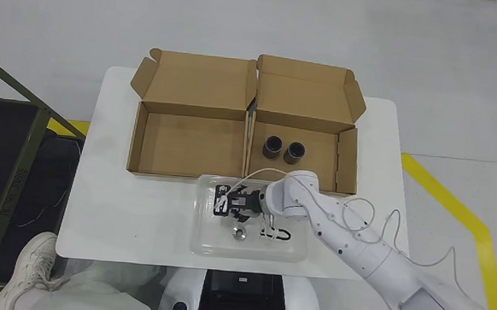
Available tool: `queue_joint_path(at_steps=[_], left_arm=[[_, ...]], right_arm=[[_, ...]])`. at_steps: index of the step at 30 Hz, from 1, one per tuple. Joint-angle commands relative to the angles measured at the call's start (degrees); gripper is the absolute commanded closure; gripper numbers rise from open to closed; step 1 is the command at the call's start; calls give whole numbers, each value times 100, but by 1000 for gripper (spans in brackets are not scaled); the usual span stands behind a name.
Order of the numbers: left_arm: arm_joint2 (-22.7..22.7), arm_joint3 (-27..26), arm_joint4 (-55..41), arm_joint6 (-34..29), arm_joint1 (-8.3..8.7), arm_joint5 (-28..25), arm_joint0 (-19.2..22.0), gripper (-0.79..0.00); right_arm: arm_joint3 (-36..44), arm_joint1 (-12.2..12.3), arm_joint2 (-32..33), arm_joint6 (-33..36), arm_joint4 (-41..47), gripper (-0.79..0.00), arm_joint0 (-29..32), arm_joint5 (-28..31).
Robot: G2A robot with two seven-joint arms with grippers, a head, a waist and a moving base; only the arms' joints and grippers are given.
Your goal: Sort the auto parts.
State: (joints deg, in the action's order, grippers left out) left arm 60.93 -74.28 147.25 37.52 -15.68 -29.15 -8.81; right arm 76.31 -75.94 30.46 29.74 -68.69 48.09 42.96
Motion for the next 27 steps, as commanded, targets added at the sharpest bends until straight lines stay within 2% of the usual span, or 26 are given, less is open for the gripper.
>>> queue_joint_path(at_steps=[1,4,7,16,27], left_arm=[[0,0,0,0,0,0,0,-785],[0,0,0,0,0,0,0,-785],[0,0,0,0,0,0,0,-785],[0,0,0,0,0,0,0,-785],[0,0,0,0,0,0,0,-785]], right_arm=[[-39,-14,-12,10,1,-332,-8,14],[-89,-38,-28,15,15,-259,-19,39],[-85,-53,-30,1,14,0,-27,70],[258,3,131,-56,-85,0,71,121],[1165,255,738,-433,-297,0,530,82]])
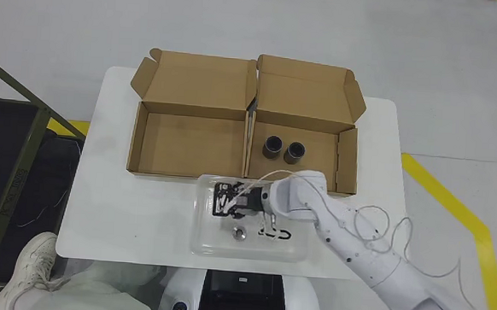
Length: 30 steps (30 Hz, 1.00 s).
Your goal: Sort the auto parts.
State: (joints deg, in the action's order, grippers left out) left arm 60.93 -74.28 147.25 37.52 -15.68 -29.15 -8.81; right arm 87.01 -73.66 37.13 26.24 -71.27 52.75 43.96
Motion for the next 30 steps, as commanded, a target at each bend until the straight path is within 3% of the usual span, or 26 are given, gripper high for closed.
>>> queue_joint_path(at_steps=[1,10,18,30], left_arm=[[0,0,0,0,0,0,0,-785],[0,0,0,0,0,0,0,-785],[0,0,0,0,0,0,0,-785],[0,0,0,0,0,0,0,-785]], right_arm=[[191,57,144,-181,-82,0,135,-23],[947,315,834,-1200,-472,0,758,70],[1122,474,1404,-2202,-355,0,1008,634],[1712,631,2230,-3674,-750,0,1424,335]])
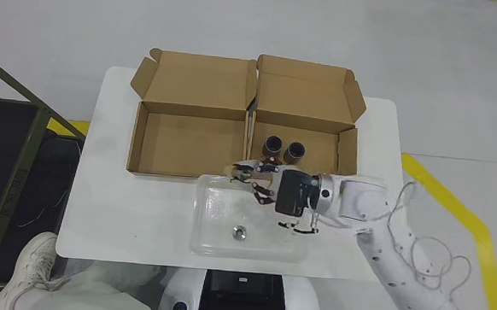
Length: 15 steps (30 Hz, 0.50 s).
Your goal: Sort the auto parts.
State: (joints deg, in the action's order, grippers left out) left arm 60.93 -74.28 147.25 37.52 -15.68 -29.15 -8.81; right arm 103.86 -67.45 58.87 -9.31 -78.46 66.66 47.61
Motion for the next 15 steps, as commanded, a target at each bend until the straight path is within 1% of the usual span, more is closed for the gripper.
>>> queue_joint_path(at_steps=[1,6,15], left_arm=[[0,0,0,0,0,0,0,-785],[0,0,0,0,0,0,0,-785],[0,0,0,0,0,0,0,-785]], right_arm=[[48,19,106,-216,-66,0,67,-60],[167,55,296,-601,-196,0,211,-218],[375,85,455,-1033,-440,0,371,-543]])
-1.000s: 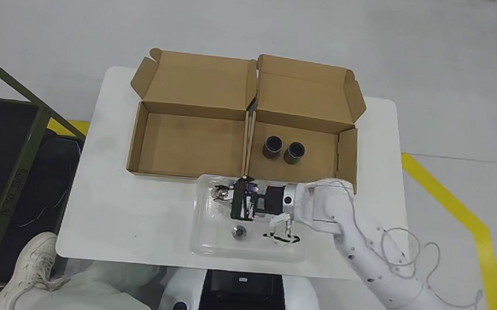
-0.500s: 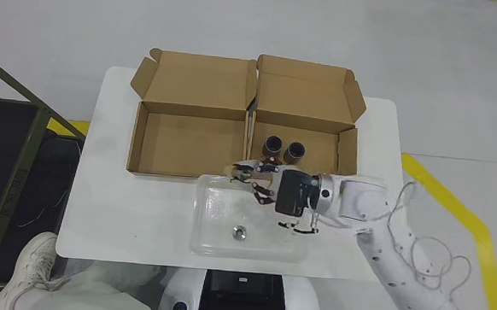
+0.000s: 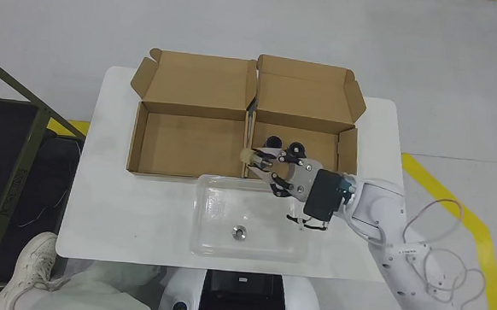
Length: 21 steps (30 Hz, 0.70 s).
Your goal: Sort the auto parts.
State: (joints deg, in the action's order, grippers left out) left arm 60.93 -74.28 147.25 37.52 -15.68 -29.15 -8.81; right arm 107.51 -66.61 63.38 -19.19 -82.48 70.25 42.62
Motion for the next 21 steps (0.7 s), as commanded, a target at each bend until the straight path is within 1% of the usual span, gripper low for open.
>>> queue_joint_path(at_steps=[1,5,12,17,21], left_arm=[[0,0,0,0,0,0,0,-785],[0,0,0,0,0,0,0,-785],[0,0,0,0,0,0,0,-785],[0,0,0,0,0,0,0,-785],[0,0,0,0,0,0,0,-785]], right_arm=[[19,2,7,-88,-82,0,27,-90],[54,8,18,-173,-171,0,84,-221],[61,19,57,-83,-192,0,103,-299],[-88,-3,-48,88,-177,0,-25,-347],[-352,-51,-238,300,-81,0,-248,-380]])
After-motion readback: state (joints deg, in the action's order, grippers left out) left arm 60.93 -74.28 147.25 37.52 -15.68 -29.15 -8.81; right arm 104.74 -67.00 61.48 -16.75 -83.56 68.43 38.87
